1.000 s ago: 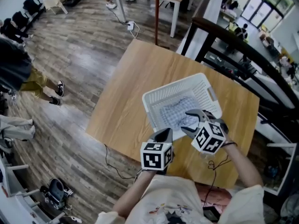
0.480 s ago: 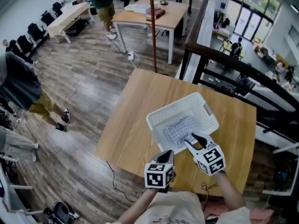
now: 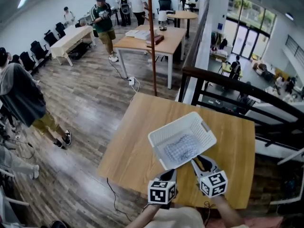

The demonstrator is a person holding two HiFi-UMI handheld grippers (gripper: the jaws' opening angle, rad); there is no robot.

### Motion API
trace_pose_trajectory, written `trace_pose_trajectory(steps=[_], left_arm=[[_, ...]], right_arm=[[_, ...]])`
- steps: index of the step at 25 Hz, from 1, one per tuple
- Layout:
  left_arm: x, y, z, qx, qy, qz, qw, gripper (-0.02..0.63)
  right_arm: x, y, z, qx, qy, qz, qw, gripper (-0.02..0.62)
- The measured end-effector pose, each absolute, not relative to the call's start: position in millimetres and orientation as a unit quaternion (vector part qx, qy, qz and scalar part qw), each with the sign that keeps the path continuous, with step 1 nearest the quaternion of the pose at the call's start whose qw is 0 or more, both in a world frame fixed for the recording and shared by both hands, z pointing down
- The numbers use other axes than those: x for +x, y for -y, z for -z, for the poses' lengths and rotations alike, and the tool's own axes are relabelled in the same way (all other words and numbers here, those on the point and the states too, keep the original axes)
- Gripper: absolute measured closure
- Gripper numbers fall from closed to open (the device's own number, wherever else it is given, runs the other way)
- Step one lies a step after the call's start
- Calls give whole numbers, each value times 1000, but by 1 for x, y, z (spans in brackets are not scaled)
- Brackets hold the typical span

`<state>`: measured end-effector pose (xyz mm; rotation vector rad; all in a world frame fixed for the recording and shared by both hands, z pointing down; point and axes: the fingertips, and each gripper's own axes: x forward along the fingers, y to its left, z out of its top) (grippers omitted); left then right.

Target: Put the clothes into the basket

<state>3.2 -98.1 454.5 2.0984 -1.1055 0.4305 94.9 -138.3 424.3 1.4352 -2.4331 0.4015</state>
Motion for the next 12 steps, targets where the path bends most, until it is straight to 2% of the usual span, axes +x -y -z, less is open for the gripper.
trace_pose_trajectory(steps=[8, 12], left_arm=[[4, 76, -443, 825, 421, -154, 344, 609], [-2, 62, -438, 827, 423, -145, 341, 609]], right_arm=[[93, 95, -404, 530, 833, -118, 108, 531], [82, 73, -394, 533, 835, -89, 105, 537]])
